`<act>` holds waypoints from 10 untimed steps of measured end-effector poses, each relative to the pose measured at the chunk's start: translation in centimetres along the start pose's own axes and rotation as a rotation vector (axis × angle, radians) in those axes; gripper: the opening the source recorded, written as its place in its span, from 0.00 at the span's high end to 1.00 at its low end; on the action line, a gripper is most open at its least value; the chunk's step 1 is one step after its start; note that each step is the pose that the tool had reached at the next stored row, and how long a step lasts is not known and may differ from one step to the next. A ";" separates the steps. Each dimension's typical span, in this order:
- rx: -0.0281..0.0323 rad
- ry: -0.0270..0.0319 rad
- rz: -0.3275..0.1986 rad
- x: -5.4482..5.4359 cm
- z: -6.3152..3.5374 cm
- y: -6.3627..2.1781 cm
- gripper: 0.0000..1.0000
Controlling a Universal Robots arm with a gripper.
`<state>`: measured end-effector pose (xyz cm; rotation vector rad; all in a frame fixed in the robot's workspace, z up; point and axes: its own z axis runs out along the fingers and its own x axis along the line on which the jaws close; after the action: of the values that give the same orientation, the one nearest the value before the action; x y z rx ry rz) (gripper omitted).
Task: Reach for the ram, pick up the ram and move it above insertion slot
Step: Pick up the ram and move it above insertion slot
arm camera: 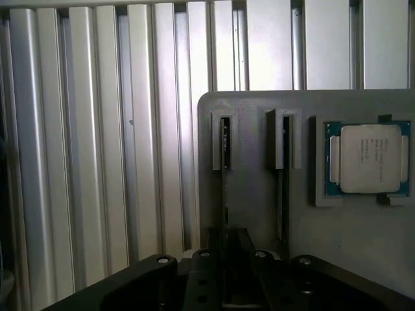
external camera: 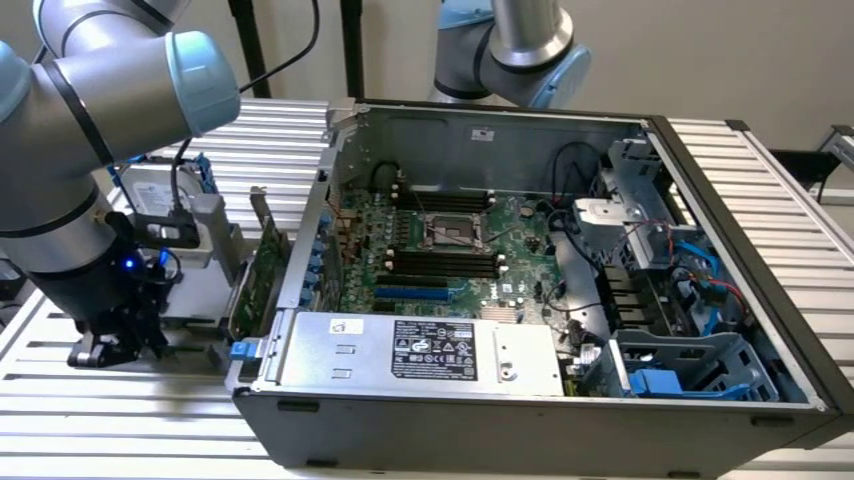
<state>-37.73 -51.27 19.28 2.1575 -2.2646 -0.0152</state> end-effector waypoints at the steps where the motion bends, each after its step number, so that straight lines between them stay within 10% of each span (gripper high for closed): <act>1: 0.0000 0.0000 0.000 0.0 0.00 0.00 0.82; 10: 0.0001 0.0003 -0.004 0.0 0.02 0.00 0.86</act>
<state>-37.73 -51.27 19.26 2.1618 -2.2603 -0.0148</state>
